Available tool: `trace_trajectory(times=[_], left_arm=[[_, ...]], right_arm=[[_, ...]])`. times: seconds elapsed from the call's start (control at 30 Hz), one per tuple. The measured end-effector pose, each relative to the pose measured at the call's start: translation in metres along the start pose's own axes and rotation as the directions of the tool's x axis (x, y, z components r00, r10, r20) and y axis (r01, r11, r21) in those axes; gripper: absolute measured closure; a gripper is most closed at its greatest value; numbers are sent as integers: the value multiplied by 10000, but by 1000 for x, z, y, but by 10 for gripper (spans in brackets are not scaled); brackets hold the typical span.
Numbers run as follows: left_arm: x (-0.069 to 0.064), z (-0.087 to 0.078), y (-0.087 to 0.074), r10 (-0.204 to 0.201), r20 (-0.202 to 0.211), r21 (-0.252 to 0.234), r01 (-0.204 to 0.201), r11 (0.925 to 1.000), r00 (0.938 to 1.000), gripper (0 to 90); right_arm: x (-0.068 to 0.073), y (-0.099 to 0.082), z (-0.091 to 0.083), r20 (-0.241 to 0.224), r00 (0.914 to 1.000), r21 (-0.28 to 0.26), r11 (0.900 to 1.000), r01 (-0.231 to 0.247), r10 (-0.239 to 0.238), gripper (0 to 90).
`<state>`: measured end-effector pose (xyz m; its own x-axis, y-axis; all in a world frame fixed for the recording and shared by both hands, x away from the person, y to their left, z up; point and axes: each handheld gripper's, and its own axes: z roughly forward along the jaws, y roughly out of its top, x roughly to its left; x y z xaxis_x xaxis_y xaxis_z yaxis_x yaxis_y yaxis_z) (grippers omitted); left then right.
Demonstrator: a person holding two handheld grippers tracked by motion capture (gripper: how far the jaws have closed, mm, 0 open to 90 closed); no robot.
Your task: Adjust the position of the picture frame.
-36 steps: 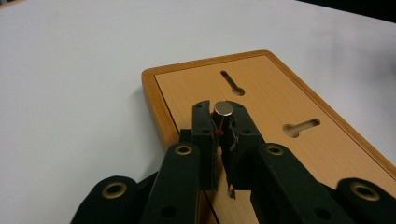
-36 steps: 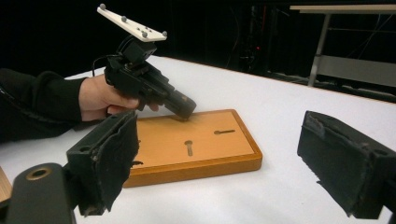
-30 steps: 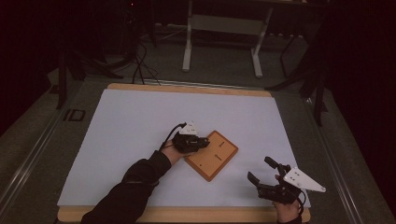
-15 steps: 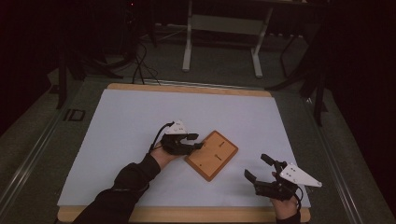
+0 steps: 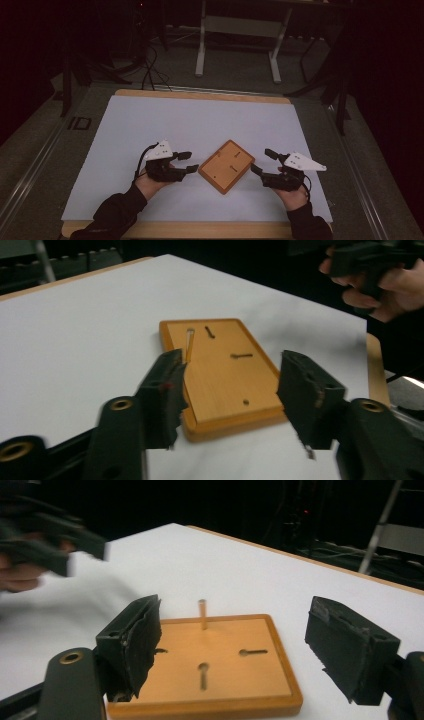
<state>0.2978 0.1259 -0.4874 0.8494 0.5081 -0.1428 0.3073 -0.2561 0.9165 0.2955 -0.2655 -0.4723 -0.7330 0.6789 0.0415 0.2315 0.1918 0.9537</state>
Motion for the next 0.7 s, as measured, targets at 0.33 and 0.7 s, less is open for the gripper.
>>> trace_trajectory(times=[0.33, 0.7], left_arm=[[-13, 0, -17, 82, -65, -117, -83, 9999, 9999, 382], [-15, 4, -23, 55, -30, -178, -56, 9998, 10000, 355]], right_arm=[[-17, 8, 53, -401, 9990, 672, 9975, 210, -183, 511], [-33, 2, 117, -461, 9988, 1829, 9831, -89, 176, 785]])
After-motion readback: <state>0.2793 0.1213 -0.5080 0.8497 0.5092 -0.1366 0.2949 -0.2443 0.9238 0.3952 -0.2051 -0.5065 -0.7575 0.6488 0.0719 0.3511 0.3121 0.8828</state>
